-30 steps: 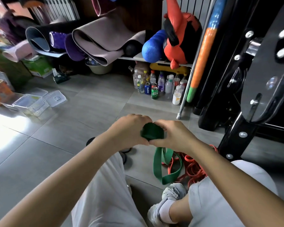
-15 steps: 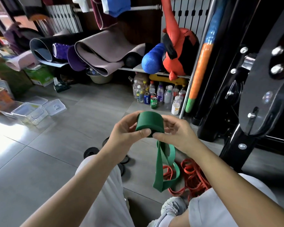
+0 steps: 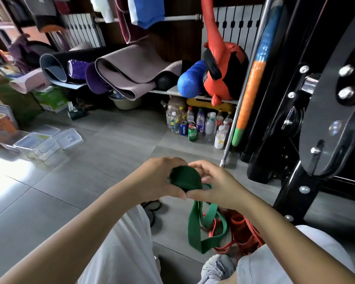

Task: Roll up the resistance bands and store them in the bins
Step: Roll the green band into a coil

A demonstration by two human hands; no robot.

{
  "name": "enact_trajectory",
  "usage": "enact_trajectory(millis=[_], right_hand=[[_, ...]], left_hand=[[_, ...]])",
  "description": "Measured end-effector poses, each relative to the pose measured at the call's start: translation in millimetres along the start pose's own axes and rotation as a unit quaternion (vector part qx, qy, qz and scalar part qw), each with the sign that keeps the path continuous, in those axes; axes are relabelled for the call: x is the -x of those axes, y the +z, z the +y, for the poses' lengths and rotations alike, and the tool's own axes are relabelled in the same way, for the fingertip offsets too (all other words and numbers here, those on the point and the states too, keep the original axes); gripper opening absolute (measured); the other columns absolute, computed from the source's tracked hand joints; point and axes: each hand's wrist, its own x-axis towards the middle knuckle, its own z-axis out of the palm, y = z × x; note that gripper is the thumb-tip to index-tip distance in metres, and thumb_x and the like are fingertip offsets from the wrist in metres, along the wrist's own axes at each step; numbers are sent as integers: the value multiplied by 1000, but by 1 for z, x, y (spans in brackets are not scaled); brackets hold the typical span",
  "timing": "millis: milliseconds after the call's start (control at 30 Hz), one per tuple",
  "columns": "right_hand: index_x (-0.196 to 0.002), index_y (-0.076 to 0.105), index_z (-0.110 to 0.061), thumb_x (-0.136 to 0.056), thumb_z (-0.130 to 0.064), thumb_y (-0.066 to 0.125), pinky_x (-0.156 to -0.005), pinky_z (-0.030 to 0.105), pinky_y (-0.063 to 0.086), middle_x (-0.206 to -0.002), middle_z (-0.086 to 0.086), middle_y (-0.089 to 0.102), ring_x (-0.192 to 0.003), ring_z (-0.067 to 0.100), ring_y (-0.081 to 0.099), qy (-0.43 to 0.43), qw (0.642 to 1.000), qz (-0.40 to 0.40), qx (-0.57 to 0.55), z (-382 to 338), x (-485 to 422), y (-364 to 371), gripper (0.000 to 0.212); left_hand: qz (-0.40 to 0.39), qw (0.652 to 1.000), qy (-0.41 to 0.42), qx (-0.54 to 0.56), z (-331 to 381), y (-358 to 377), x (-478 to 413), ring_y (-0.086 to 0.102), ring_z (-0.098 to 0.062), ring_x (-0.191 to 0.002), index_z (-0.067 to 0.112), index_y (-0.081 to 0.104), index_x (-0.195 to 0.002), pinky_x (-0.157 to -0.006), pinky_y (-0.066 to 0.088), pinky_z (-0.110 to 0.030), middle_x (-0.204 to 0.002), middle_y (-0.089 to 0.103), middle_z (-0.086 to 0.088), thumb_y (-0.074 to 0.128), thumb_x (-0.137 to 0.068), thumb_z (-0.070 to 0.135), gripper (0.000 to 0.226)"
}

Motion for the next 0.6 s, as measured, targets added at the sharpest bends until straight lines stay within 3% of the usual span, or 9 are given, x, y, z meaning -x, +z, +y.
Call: enact_trajectory(millis=[67, 133, 233, 333, 433, 533, 600], right_hand=[[-110, 59, -30, -72, -20, 80, -97, 32, 45, -108, -9, 64, -102, 1, 59, 2, 999, -18, -34, -2, 1, -4, 45], [-110, 62, -31, -71, -24, 81, -104, 38, 41, -111, -12, 65, -108, 1, 57, 0, 999, -26, -31, -2, 2, -5, 43], [-118, 60, -29, -67, -30, 83, -108, 40, 36, -115, -13, 66, -114, 4, 57, -16, 998, -22, -52, 1, 5, -1, 56], [-120, 58, -25, -67, -18, 83, -103, 30, 41, -114, -7, 68, -112, 6, 59, -26, 996, -2, -80, 4, 9, 4, 59], [-116, 59, -24, -71, -11, 80, -96, 21, 45, -110, -5, 69, -106, 6, 61, -35, 996, 8, -76, 2, 10, 9, 51], [-112, 62, -21, -73, -10, 79, -93, 27, 49, -105, -2, 70, -101, 8, 64, -34, 996, 14, -77, 1, 13, 10, 44], [-112, 63, -21, -73, -11, 80, -94, 28, 49, -104, -2, 71, -101, 9, 64, -40, 996, 16, -79, -1, 13, 10, 44]], left_hand=[[23, 995, -4, 96, -2, 0, 5, 57, 7, -78, 37, 60, -106, -74, 43, -8, -87, 60, 29, 85, -64, 28, 50], [46, 986, -10, 163, -7, 3, 8, 61, 5, -82, 44, 59, -99, -82, 52, -20, -88, 62, 31, 85, -64, 23, 49], [77, 968, -8, 238, -12, 6, 9, 64, -6, -95, 31, 65, -102, -87, 54, -36, -96, 69, 12, 85, -64, 12, 47], [70, 953, -9, 294, -13, 9, 12, 64, -9, -98, 30, 66, -97, -87, 54, -34, -98, 71, 7, 83, -65, 2, 46], [62, 950, -16, 307, -15, 13, 13, 65, -8, -97, 28, 66, -98, -89, 52, -31, -97, 71, 8, 84, -60, 6, 48], [51, 946, -22, 320, -19, 16, 14, 65, -9, -97, 24, 67, -99, -86, 52, -32, -97, 72, 6, 86, -58, 5, 49], [52, 936, -17, 348, -21, 19, 15, 66, -13, -98, 23, 67, -99, -86, 52, -30, -99, 72, 2, 87, -52, 17, 51]])
